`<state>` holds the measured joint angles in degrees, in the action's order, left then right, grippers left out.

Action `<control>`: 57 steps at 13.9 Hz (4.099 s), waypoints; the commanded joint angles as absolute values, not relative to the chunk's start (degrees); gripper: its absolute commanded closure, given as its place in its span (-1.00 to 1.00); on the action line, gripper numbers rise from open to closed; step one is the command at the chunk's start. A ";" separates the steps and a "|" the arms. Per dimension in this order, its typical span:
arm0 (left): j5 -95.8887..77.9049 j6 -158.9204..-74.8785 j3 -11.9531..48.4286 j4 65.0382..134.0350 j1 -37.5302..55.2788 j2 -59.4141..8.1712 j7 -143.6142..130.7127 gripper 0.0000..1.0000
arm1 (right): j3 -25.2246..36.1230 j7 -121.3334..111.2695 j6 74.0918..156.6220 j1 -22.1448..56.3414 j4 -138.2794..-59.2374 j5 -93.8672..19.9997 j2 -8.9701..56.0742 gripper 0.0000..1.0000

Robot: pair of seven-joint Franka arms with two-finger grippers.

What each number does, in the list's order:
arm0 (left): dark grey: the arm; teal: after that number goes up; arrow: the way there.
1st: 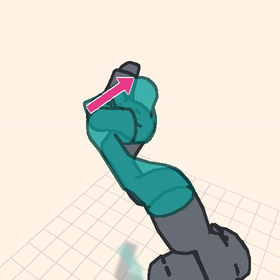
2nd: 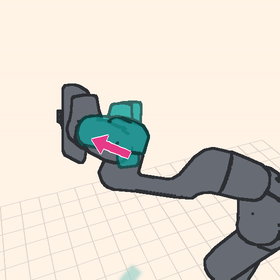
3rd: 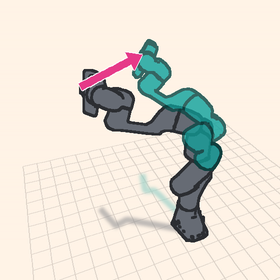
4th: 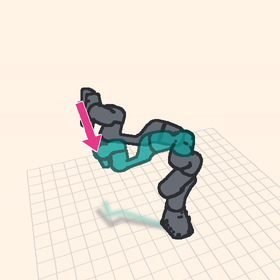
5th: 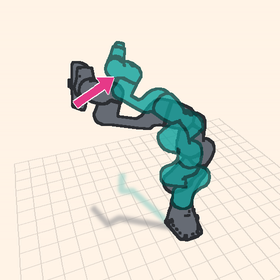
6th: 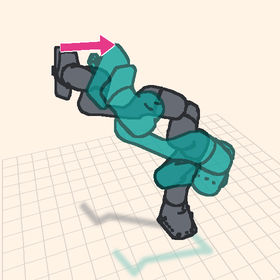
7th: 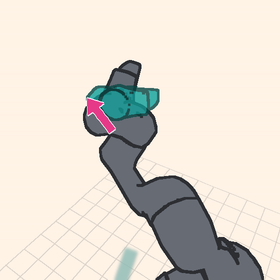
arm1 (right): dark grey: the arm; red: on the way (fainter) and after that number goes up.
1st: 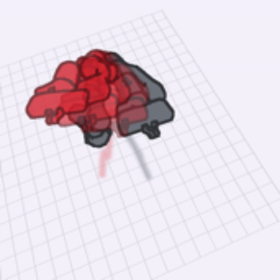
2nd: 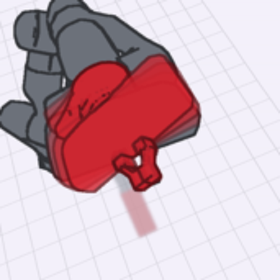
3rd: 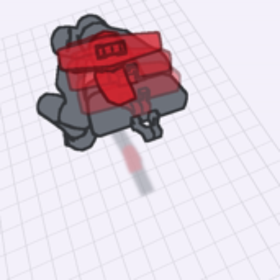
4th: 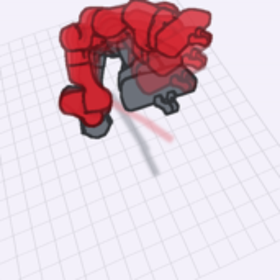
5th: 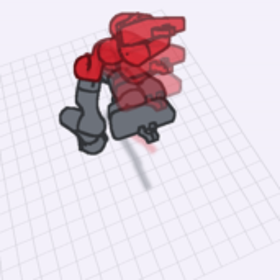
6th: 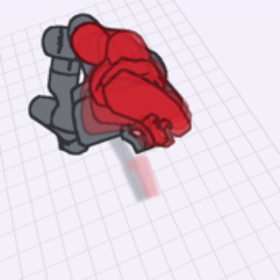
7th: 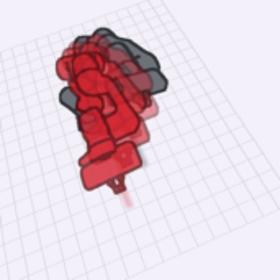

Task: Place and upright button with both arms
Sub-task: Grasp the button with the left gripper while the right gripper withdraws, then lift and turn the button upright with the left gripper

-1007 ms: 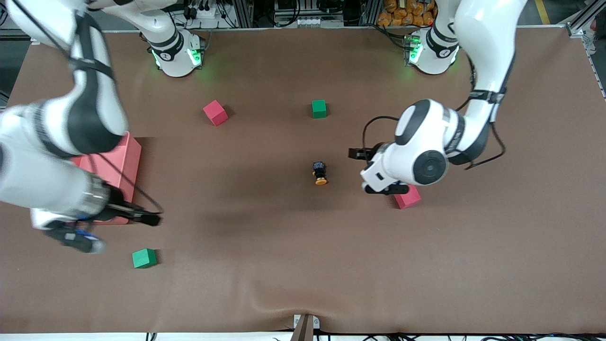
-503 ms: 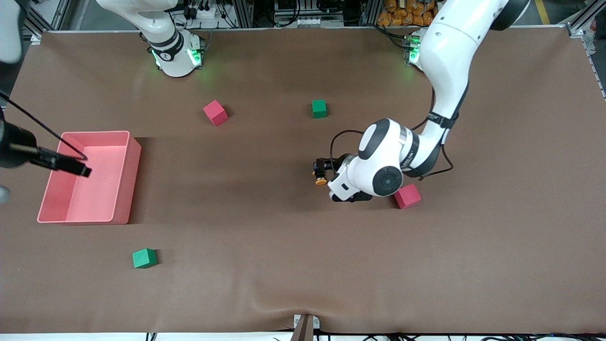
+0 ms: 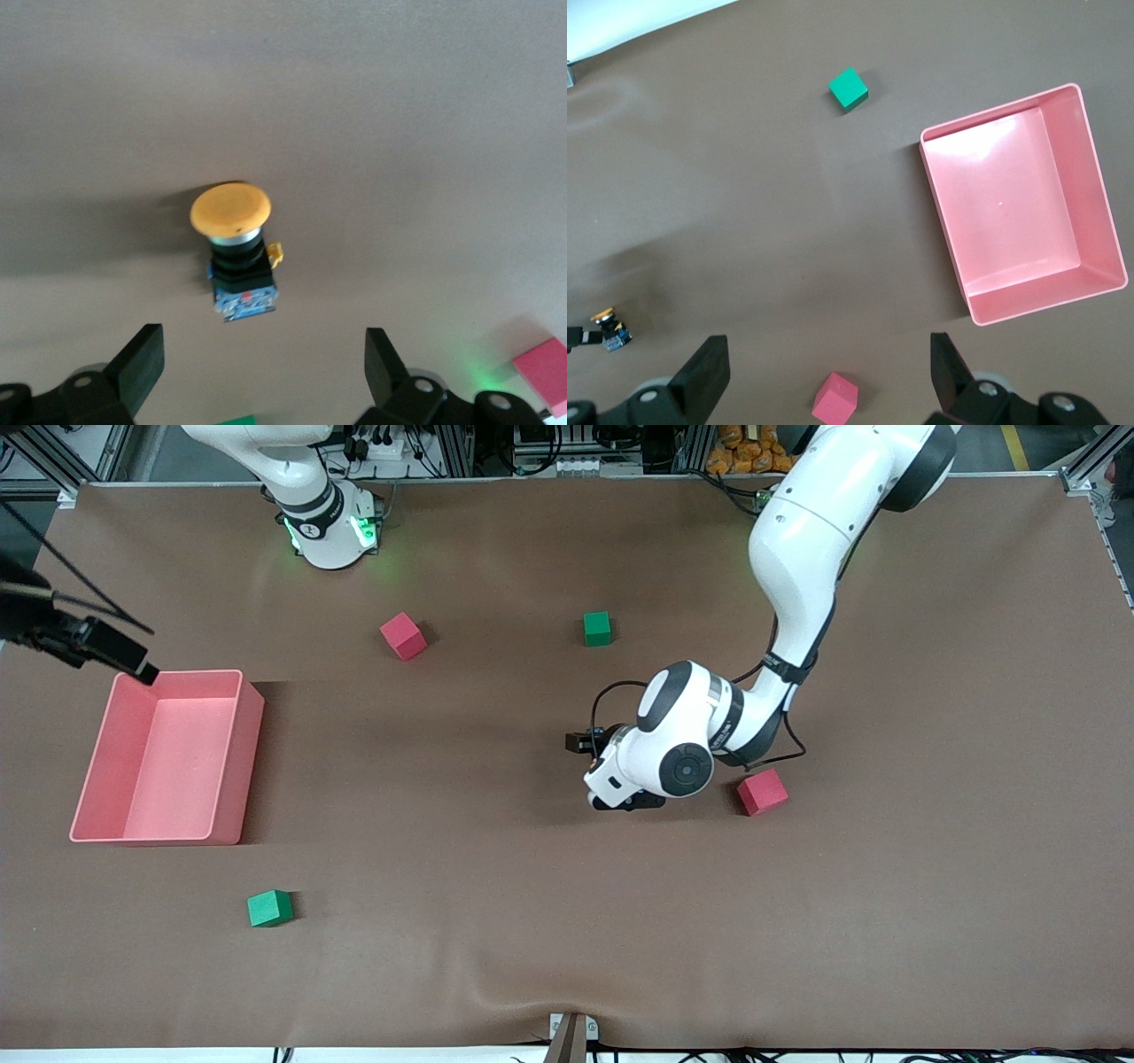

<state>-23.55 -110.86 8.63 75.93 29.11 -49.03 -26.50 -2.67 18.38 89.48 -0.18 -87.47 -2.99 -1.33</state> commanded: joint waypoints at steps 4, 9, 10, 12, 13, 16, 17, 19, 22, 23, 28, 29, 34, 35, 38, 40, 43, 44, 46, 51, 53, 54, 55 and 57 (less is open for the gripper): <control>-24.17 -112.06 7.47 73.04 30.76 -52.21 -27.86 -0.95 | -3.25 13.73 91.68 -0.79 -90.11 -1.41 -4.40 -1.00; -23.91 -111.97 6.59 73.21 31.99 -53.00 -30.23 -0.83 | -2.99 5.98 88.69 -2.20 -87.10 -1.14 -2.72 -1.00; -23.73 -111.97 6.42 73.21 31.99 -53.17 -30.23 -0.80 | -2.99 5.72 88.59 -2.20 -87.01 -0.71 -2.64 -1.00; -23.73 -112.15 5.98 73.04 32.08 -53.88 -30.15 -0.77 | -2.99 5.45 88.51 -1.85 -87.01 0.61 -2.64 -1.00; -23.64 -112.15 5.72 73.21 32.25 -53.96 -30.15 -0.75 | -2.99 5.45 88.33 -1.76 -86.92 0.62 -2.64 -1.00; -23.73 -112.15 5.27 73.21 32.87 -53.96 -30.23 -0.64 | -2.99 5.45 87.72 -0.97 -86.66 0.79 -2.64 -1.00; -23.73 -112.24 5.27 73.04 32.87 -53.96 -30.23 -0.64 | -2.73 5.45 87.63 -0.27 -86.66 0.97 -2.72 -1.00; -23.73 -112.41 5.27 73.04 32.87 -53.96 -30.41 -0.58 | -1.32 5.45 87.63 0.61 -86.48 0.79 -2.64 -1.00; -23.73 -112.41 5.27 73.21 32.87 -54.14 -30.50 -0.42 | -1.32 5.45 87.63 0.62 -86.48 0.79 -2.64 -1.00; -23.73 -112.41 5.27 73.21 32.87 -54.23 -30.50 -0.33 | -1.32 5.45 87.63 0.53 -86.48 0.79 -2.64 -1.00; -23.73 -112.59 5.36 73.21 32.87 -54.23 -30.76 0.00 | -1.49 5.36 87.10 0.62 -86.57 0.62 -2.64 -1.00; -23.82 -112.85 5.36 73.21 32.87 -54.23 -31.02 0.15 | -1.41 5.45 87.10 0.62 -86.57 0.53 -2.64 -1.00; -23.82 -114.43 5.36 73.21 33.48 -54.05 -31.64 1.00 | -1.58 5.10 86.66 0.62 -86.66 0.53 -2.64 -1.00; -23.73 -114.43 5.36 73.21 33.57 -53.53 -32.25 1.00 | -1.58 3.79 86.31 0.62 -86.75 0.53 -2.72 -1.00; -23.55 -114.43 4.31 73.21 34.89 -51.69 -34.62 1.00 | -1.49 2.28 86.22 0.53 -86.75 0.62 -2.72 -1.00; -22.42 -114.52 2.38 73.04 36.99 -49.76 -34.72 1.00 | -1.58 2.29 86.22 0.53 -86.75 0.62 -2.72 -1.00; -20.84 -116.88 -2.26 73.21 41.46 -46.68 -37.16 1.00 | -1.58 2.20 86.22 0.53 -86.75 0.62 -2.72 -1.00; -19.18 -117.94 -4.72 73.21 44.09 -46.23 -39.35 1.00 | -1.58 2.20 86.22 0.53 -86.75 0.62 -2.72 -1.00; -17.58 -120.75 -9.56 73.21 48.93 -46.14 -43.84 1.00 | -1.58 2.46 86.22 0.53 -86.75 0.62 -2.64 -1.00; -12.67 -132.51 -18.54 73.56 58.96 -47.37 -54.47 1.00 | -1.67 2.55 86.22 0.53 -86.84 0.62 -2.72 -1.00; -5.32 -136.74 -18.46 73.65 60.20 -48.07 -60.52 1.00 | -1.67 2.55 86.13 0.53 -86.92 0.62 -2.72 -1.00; -1.36 -137.54 -18.28 73.65 60.38 -48.34 -63.60 1.00 | -1.67 2.55 86.13 0.44 -87.10 0.53 -2.81 -1.00; 1.64 -138.07 -18.19 73.65 61.25 -48.51 -65.98 1.00 | -1.67 2.55 86.13 0.44 -87.10 0.53 -2.81 -1.00; 6.74 -139.83 -18.28 73.65 63.27 -49.30 -68.45 1.00 | -1.67 2.64 86.13 0.44 -87.10 0.53 -2.81 -1.00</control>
<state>2.35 -137.90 -17.24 73.57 60.97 -48.64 -65.25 -1.89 2.75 86.92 -0.08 -88.27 -0.24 -3.41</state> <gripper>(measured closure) 0.568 0.000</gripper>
